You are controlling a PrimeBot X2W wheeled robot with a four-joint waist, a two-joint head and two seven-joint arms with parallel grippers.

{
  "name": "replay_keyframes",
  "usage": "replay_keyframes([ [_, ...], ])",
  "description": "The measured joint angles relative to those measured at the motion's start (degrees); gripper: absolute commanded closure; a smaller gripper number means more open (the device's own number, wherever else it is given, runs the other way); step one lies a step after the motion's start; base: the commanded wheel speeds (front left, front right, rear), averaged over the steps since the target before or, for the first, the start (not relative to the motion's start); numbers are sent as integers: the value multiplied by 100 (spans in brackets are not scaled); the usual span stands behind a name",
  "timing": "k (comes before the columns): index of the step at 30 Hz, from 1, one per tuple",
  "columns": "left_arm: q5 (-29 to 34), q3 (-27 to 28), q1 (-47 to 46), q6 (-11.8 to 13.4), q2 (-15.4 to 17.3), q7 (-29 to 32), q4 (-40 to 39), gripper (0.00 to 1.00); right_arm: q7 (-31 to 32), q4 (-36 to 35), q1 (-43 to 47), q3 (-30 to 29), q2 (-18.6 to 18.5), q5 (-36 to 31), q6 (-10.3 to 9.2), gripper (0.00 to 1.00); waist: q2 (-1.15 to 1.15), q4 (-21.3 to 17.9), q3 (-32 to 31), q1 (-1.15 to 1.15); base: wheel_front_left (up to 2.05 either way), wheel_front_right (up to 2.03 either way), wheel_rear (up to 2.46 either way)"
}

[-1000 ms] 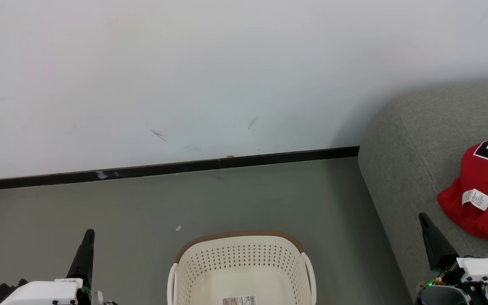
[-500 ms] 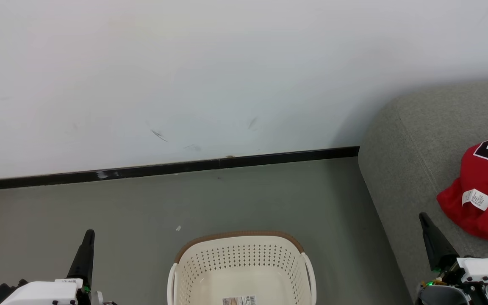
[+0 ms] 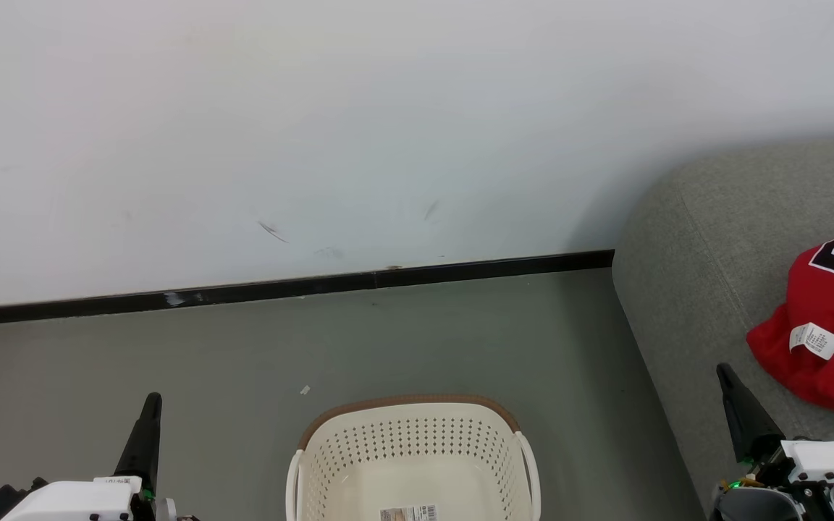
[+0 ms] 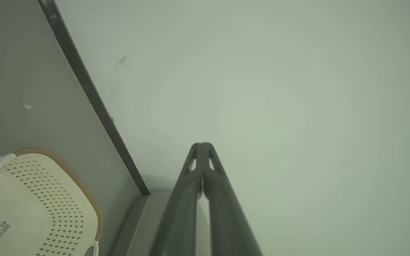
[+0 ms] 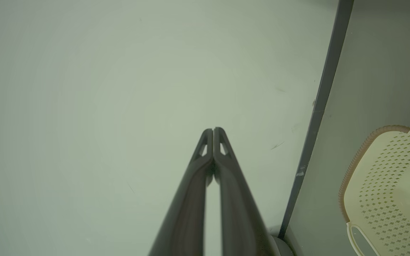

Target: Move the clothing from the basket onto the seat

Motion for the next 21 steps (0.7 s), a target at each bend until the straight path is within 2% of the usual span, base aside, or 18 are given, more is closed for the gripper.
replay_keyframes([
  [21, 0, 2, -1, 0, 0, 1, 10, 100, 23, 7, -2, -8, 1, 0, 0, 100, 0, 0, 0, -1, 0, 0, 0],
])
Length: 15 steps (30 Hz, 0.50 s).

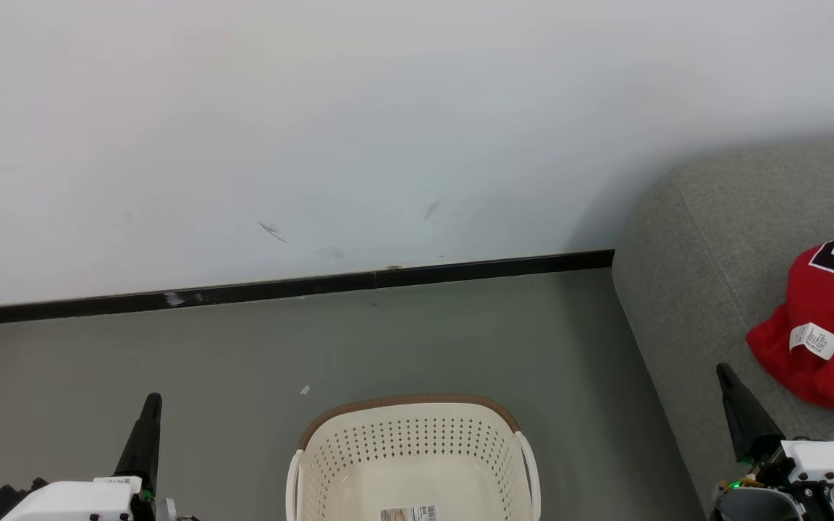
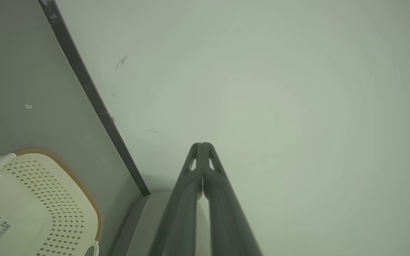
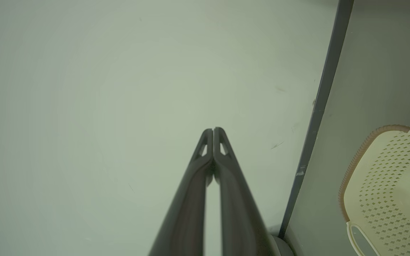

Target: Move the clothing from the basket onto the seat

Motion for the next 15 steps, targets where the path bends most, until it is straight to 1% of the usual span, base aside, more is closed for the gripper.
replay_keyframes([
  [15, 0, 2, -1, 0, 0, 15, 4, 100, 3, 1, -1, -7, 1, -1, 0, 100, 0, 0, 0, 0, 0, 0, 0],
])
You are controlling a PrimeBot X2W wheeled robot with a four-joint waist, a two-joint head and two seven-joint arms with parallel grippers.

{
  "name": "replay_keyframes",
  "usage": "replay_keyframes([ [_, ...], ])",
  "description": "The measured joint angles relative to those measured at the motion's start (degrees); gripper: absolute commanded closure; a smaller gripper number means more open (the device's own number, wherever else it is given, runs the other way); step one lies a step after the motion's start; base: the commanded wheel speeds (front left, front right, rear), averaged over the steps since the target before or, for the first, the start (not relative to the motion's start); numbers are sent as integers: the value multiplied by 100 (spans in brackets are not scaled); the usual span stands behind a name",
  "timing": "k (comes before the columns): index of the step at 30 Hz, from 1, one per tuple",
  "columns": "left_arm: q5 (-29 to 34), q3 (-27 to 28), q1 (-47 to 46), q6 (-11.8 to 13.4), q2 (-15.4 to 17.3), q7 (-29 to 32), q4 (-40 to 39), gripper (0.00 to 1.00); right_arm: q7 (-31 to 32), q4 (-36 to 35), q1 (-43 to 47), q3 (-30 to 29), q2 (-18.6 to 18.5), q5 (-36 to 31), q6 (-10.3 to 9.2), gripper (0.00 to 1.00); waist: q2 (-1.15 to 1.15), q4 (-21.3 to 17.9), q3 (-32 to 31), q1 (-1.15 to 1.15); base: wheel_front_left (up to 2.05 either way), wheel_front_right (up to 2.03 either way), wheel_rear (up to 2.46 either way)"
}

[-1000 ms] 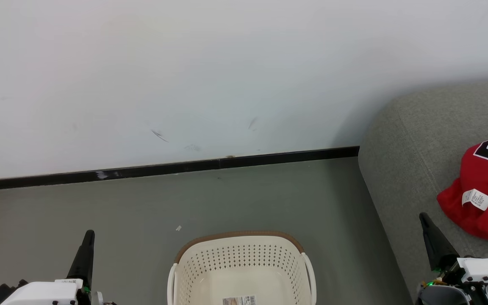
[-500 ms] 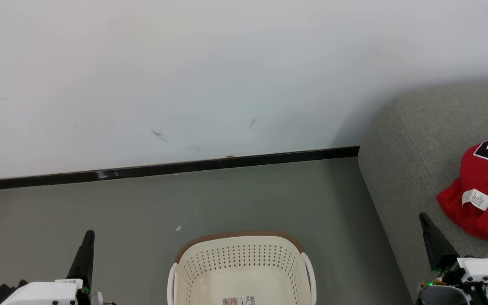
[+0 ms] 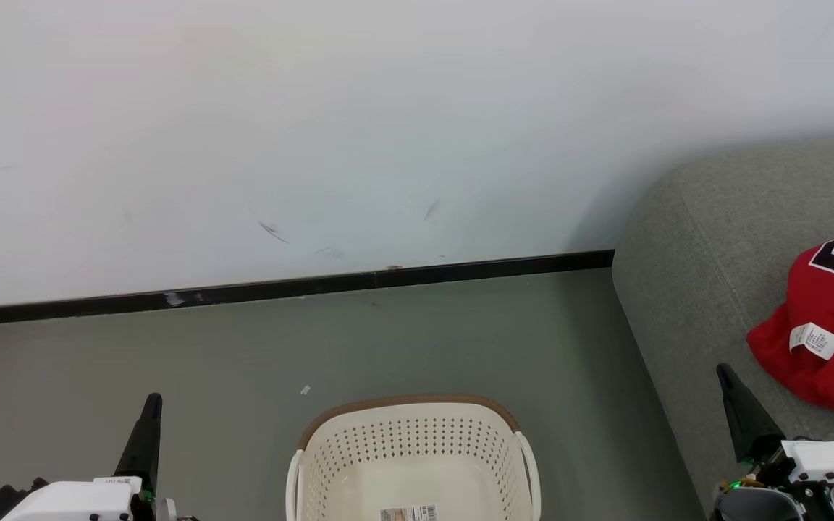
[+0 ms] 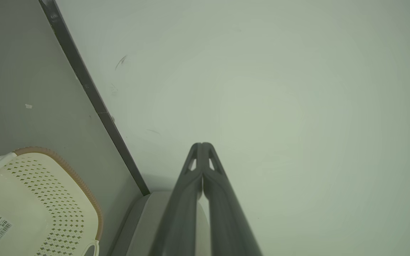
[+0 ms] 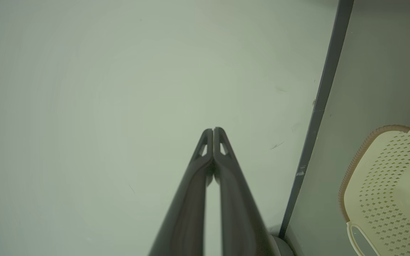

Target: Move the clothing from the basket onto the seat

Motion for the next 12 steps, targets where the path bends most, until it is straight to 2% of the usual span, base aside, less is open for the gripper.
replay_keyframes([
  [12, 0, 2, -1, 0, 0, 0, 4, 100, 0, 1, -1, -4, 1, 0, 0, 100, 0, 0, 0, 0, 0, 0, 0],
])
